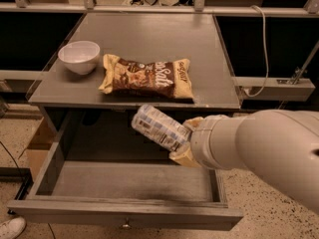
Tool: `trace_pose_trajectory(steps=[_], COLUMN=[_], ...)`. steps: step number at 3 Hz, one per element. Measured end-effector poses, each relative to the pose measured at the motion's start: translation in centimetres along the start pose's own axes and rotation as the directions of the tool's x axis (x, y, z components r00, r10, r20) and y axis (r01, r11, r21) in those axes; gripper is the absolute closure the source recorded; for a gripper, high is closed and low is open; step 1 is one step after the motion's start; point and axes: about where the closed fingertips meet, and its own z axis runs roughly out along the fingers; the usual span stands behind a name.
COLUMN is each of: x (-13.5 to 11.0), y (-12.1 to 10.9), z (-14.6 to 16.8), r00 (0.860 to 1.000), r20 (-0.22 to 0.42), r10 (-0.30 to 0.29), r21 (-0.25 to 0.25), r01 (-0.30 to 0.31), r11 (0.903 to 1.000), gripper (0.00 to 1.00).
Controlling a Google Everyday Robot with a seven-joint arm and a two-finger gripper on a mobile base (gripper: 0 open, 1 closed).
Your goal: Place blue plastic bottle into top drawer
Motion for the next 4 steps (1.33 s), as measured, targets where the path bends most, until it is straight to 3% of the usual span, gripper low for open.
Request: trace_pose_trajectory(steps=[1,2,4], x=[0.2,0.2,0.6], y=[1.4,1.4,2.7], z=[2.0,2.0,6.0], r00=[1.000,1.000,1.000], r20=[-0.001,-0.001,-0.012], r10=[0.009,0.009,0.021], r21=[-0.049,-0.049,-0.101], r01=[-0.009,-0.009,-0.022], r11=[0.9987,0.9987,0.9946], gripper=[1.00,1.00,1.00])
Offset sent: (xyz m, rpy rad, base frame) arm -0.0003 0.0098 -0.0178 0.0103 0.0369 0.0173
